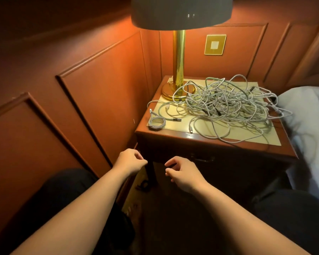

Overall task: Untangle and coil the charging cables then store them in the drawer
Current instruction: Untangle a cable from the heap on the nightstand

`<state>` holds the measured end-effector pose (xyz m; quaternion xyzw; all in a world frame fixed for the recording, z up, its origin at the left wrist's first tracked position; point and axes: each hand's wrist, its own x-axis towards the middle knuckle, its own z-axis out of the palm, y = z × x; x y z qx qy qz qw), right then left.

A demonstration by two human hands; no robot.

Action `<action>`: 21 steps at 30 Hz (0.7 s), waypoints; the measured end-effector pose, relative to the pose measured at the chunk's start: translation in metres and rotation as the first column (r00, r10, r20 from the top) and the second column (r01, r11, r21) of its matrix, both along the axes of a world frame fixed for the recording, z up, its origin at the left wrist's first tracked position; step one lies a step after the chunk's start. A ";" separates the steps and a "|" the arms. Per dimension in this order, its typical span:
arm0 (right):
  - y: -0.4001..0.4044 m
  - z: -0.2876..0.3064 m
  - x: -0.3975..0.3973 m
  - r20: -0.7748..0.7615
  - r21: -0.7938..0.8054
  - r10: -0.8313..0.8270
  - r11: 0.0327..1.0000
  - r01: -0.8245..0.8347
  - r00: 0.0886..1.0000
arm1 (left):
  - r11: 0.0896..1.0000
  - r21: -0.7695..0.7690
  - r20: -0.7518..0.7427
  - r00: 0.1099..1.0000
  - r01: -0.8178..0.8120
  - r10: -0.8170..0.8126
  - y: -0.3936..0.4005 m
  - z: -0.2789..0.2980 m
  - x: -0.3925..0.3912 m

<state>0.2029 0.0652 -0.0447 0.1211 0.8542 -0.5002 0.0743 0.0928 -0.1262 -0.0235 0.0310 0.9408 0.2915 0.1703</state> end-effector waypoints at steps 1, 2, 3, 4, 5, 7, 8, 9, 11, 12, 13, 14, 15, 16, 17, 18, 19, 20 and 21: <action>-0.003 -0.007 -0.001 0.017 0.022 0.016 1.000 -0.017 1.000 | 1.000 -0.007 0.014 1.000 -0.003 0.003 0.000 -0.009 -0.002; -0.006 -0.014 -0.002 0.035 0.040 0.029 0.999 -0.030 0.999 | 1.000 -0.018 0.032 0.999 -0.010 0.010 -0.001 -0.020 -0.001; -0.009 -0.023 -0.004 0.055 0.055 0.035 0.998 -0.038 0.998 | 0.999 -0.042 0.054 0.998 -0.018 0.020 -0.004 -0.034 -0.001; -0.011 -0.032 -0.007 0.074 0.070 0.042 0.996 -0.047 0.996 | 0.997 -0.075 0.079 0.996 -0.022 0.027 -0.008 -0.048 0.000; -0.013 -0.042 -0.009 0.094 0.088 0.054 0.994 -0.062 0.994 | 0.992 -0.122 0.112 0.993 -0.025 0.039 -0.012 -0.064 0.000; -0.016 -0.064 -0.015 0.149 0.119 0.090 0.987 -0.108 0.985 | 0.974 -0.225 0.181 0.981 -0.028 0.070 -0.015 -0.093 0.003; -0.016 -0.076 -0.018 0.182 0.129 0.103 0.983 -0.127 0.978 | 0.965 -0.261 0.215 0.973 -0.023 0.081 -0.016 -0.104 0.004; -0.017 -0.087 -0.023 0.219 0.139 0.110 0.980 -0.143 0.969 | 0.961 -0.274 0.246 0.964 -0.028 0.099 -0.015 -0.116 0.003; -0.020 -0.118 -0.034 0.304 0.127 0.098 0.982 -0.142 0.948 | 0.955 -0.293 0.287 0.950 -0.033 0.121 -0.012 -0.139 -0.002; -0.022 -0.129 -0.036 0.333 0.099 0.079 0.988 -0.118 0.940 | 0.946 -0.323 0.311 0.942 -0.018 0.124 -0.010 -0.151 -0.004; -0.025 -0.145 -0.040 0.357 0.057 0.054 0.995 -0.079 0.932 | 0.940 -0.342 0.330 0.938 0.017 0.103 -0.009 -0.172 -0.008; -0.029 -0.160 -0.044 0.379 0.013 0.025 0.999 -0.033 0.925 | 0.932 -0.359 0.334 0.940 0.057 0.072 -0.007 -0.191 -0.014; -0.032 -0.176 -0.049 0.400 -0.032 -0.003 0.999 0.018 0.916 | 0.935 -0.350 0.311 0.949 0.061 0.054 -0.005 -0.213 -0.019; -0.034 -0.191 -0.053 0.418 -0.079 -0.031 0.994 0.070 0.908 | 0.934 -0.350 0.326 0.944 0.068 0.053 -0.001 -0.227 -0.022; -0.038 -0.208 -0.058 0.432 -0.126 -0.059 0.984 0.125 0.900 | 0.931 -0.354 0.319 0.947 0.092 0.027 0.003 -0.241 -0.025; -0.041 -0.224 -0.062 0.439 -0.163 -0.085 0.972 0.172 0.895 | 0.935 -0.338 0.317 0.948 0.108 0.005 0.006 -0.253 -0.029; -0.044 -0.239 -0.067 0.440 -0.180 -0.109 0.962 0.207 0.891 | 0.937 -0.329 0.309 0.951 0.117 -0.010 0.008 -0.270 -0.033; -0.047 -0.255 -0.072 0.449 -0.182 -0.128 0.956 0.231 0.884 | 0.938 -0.314 0.329 0.944 0.146 -0.036 0.007 -0.286 -0.038; -0.049 -0.271 -0.077 0.460 -0.180 -0.136 0.953 0.242 0.878 | 0.943 -0.300 0.335 0.941 0.143 -0.036 0.004 -0.311 -0.046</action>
